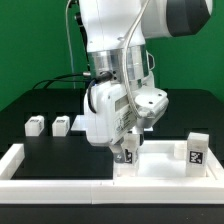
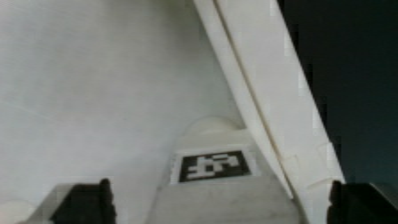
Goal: Assemble square table
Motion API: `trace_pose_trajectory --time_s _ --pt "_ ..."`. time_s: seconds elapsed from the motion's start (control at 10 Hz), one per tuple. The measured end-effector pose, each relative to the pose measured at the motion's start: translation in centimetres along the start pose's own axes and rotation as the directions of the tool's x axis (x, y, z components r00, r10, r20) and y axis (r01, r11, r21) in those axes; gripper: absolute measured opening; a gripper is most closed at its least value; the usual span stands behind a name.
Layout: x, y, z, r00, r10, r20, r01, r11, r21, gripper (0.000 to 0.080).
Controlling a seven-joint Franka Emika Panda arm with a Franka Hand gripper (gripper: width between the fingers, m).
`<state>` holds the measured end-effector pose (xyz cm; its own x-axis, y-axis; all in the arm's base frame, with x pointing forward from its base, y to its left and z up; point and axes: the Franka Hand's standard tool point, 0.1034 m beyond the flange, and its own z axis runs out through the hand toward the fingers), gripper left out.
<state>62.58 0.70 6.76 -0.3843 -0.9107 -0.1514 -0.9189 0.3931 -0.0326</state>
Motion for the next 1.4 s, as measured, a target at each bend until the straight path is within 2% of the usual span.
trace_pose_trajectory --time_s 0.3,1.0,1.1,1.2,1.3,1.4 --pt "-1.4 0.3 -3.0 0.999 -0.033 0.032 0.033 0.999 0.02 0.0648" --pt "-1.4 0.4 -2.8 0.999 -0.034 0.03 0.034 0.999 0.015 0.0649" --pt "-1.4 0.3 -2.8 0.998 -0.06 0.03 0.06 0.998 0.022 0.0649" --pt "-1.4 0.0 -3.2 0.986 -0.167 0.027 0.165 0.984 0.066 0.0649" --pt "-1.5 0.6 -3.4 0.976 -0.218 0.024 0.216 0.974 0.071 0.0649" --pt "-1.4 0.8 -3.5 0.922 -0.388 0.005 0.387 0.919 0.075 0.0649"
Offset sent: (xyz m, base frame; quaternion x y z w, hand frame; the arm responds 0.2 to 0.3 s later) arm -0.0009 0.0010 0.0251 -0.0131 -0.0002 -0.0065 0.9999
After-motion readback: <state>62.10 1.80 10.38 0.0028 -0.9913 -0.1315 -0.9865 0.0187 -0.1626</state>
